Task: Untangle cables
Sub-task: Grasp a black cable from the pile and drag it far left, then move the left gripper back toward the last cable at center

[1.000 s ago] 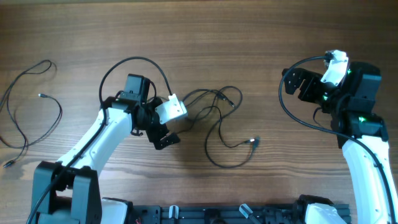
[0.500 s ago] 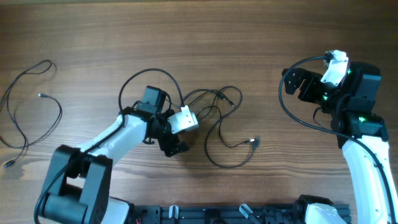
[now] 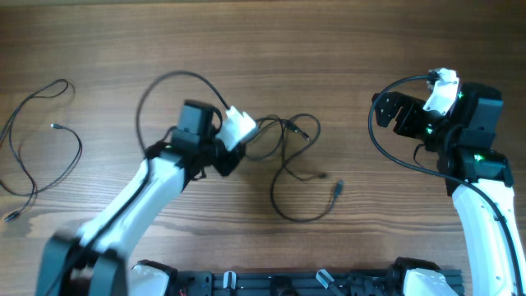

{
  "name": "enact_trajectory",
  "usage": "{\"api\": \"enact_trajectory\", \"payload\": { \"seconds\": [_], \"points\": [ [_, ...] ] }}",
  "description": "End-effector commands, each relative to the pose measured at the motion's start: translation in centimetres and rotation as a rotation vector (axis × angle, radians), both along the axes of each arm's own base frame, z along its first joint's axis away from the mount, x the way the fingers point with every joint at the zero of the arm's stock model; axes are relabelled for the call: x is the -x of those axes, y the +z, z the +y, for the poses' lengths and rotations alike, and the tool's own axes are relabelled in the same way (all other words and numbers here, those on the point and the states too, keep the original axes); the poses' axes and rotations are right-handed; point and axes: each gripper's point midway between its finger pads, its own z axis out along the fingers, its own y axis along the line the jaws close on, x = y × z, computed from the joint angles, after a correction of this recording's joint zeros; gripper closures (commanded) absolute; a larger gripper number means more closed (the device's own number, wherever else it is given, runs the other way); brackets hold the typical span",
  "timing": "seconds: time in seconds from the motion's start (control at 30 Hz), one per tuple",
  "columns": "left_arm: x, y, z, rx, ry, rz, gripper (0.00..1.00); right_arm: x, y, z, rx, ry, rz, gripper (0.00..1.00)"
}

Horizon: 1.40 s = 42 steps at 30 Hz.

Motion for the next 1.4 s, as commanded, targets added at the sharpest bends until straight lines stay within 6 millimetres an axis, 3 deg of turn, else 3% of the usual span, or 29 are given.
{"api": "enact_trajectory", "payload": {
  "seconds": [0.0, 0.1, 0.17, 0.27, 0.33, 0.47, 0.6, 0.67, 0.83, 1.03, 1.1, 1.23, 1.3, 1.37],
  "points": [
    [-3.0, 14.0, -0.5, 0.154, 0.064, -0.408, 0.96, -0.1, 0.2, 0.0, 0.007, 0.016, -0.008, 0.00],
    [-2.8, 24.3, 0.9, 0.245, 0.128, -0.774, 0.96, -0.1, 0.2, 0.0, 0.007, 0.016, -0.008, 0.00],
    [-2.1, 29.2, 1.8, 0.294, 0.168, -0.945, 0.96, -0.1, 0.2, 0.0, 0.007, 0.016, -0.008, 0.00],
    [-1.3, 35.0, 4.1, 0.344, 0.284, -1.164, 0.96, -0.1, 0.2, 0.0, 0.007, 0.016, -0.008, 0.00],
    [-2.1, 36.5, 6.7, 0.320, 0.441, -1.235, 0.96, -0.1, 0.2, 0.0, 0.007, 0.016, -0.008, 0.00],
    [-4.9, 36.3, 11.1, 0.241, 0.601, -1.278, 0.96, -0.1, 0.2, 0.0, 0.008, 0.016, -0.008, 0.00],
    [-8.6, 33.4, 16.8, 0.113, 0.735, -1.241, 0.96, -0.1, 0.2, 0.0, 0.007, 0.016, -0.008, 0.00],
    [-10.1, 32.3, 18.7, 0.091, 0.730, -1.243, 0.96, -0.1, 0.2, 0.0, 0.008, 0.016, -0.008, 0.00],
    [-12.7, 33.5, 22.6, 0.245, 0.767, -1.208, 0.96, -0.1, 0.2, 0.0, 0.010, 0.013, -0.008, 0.00],
    [-17.9, 34.1, 26.4, 0.160, 0.836, -0.972, 0.96, -0.1, 0.2, -0.1, 0.012, 0.010, -0.008, 0.00],
    [-19.6, 35.1, 27.6, 0.140, 0.857, -0.924, 0.96, -0.1, 0.2, -0.1, 0.012, 0.010, -0.008, 0.00],
    [-21.3, 36.8, 30.6, 0.113, 0.904, -0.896, 0.96, -0.1, 0.2, -0.1, 0.013, 0.010, -0.008, 0.00],
    [-21.4, 36.5, 32.0, 0.101, 0.929, -0.893, 0.96, -0.1, 0.1, -0.1, 0.012, 0.010, -0.007, 0.00],
    [-21.7, 34.2, 33.9, 0.077, 0.968, -0.834, 0.96, -0.1, 0.1, -0.1, 0.012, 0.010, -0.007, 0.00]
  ]
}}
